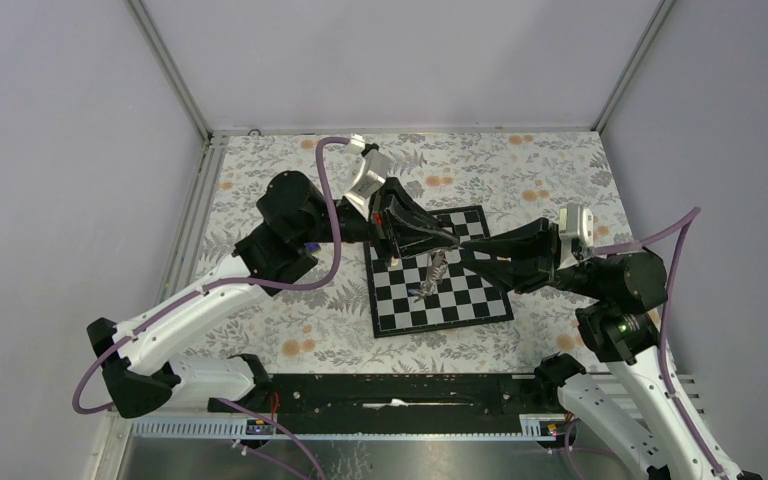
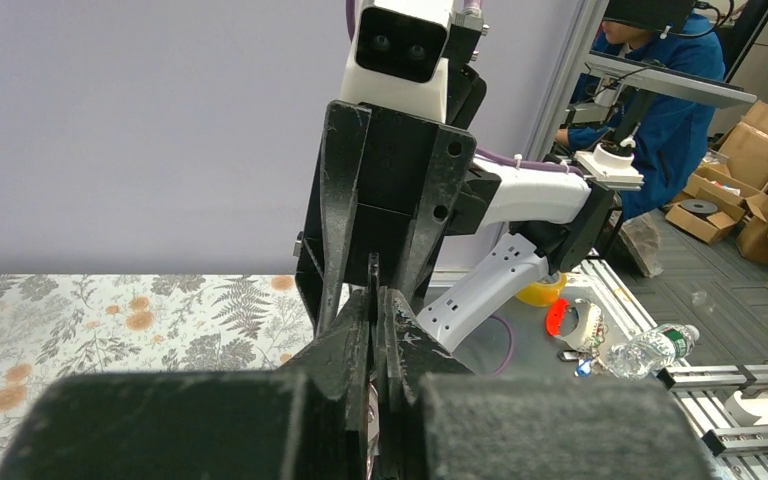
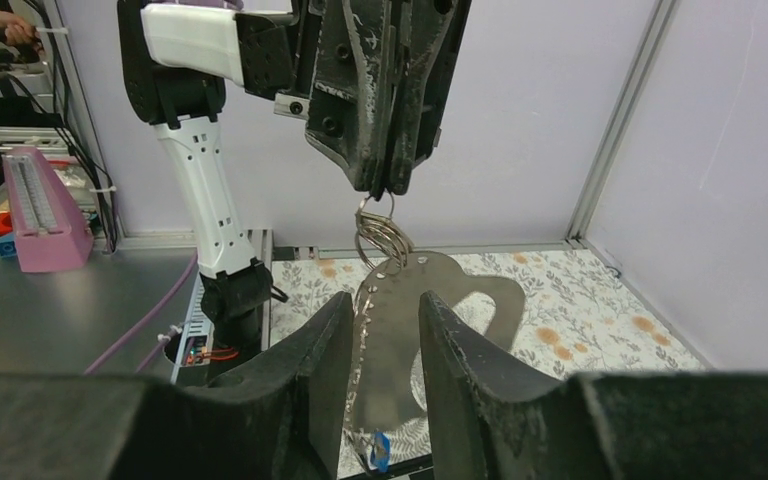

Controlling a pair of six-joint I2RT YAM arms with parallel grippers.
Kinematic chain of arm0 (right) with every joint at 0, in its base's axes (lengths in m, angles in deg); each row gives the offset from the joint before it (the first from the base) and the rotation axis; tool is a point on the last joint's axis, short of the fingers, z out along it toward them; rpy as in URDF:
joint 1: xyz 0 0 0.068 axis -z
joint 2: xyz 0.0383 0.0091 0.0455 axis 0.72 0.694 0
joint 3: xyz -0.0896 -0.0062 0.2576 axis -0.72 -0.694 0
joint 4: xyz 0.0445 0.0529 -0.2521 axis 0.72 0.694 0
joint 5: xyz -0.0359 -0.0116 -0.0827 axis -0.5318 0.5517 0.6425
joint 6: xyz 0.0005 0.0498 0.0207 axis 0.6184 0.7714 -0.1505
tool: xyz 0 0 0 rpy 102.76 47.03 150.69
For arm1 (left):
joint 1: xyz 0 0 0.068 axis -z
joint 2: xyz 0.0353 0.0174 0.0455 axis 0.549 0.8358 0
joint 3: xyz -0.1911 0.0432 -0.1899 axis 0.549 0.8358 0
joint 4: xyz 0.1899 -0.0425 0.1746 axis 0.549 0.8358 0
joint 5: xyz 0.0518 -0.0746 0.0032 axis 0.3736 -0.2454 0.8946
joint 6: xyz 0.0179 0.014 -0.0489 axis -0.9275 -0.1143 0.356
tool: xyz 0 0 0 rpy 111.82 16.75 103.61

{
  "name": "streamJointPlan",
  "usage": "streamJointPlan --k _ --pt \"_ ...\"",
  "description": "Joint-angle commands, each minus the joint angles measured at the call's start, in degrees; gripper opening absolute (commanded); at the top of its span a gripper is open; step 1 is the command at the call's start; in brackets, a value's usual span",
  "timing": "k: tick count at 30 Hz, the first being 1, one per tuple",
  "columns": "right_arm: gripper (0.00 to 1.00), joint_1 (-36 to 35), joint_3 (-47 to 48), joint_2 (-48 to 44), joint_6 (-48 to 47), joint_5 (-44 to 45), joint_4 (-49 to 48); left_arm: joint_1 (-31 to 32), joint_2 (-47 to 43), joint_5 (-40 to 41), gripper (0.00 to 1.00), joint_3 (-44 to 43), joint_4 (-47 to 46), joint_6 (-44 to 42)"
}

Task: Remove the keys from the keyring
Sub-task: Pick up the key from the keyring.

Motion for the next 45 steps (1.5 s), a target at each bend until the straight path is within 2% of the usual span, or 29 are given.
streamJointPlan --k 1,6,21,45 --pt "0.38 -0.21 -1.01 -0.32 4.99 0.9 -6.79 0.06 -0.14 2.02 0.0 -2.67 -2.86 -0.7" --pt "0.38 -0.19 -1.34 0.55 7.7 2.71 -9.4 0.03 -0.44 3.14 0.0 -2.12 -3.03 -0.57" --pt "0.28 -0.21 -2.85 3.11 12.31 4.77 -13.98 0.03 -0.42 4.19 0.0 -1.37 -5.01 1.12" --pt "0.26 -0.23 -3.56 5.84 17.67 5.42 -20.23 0.08 0.0 7.13 0.0 -0.39 -6.3 2.99"
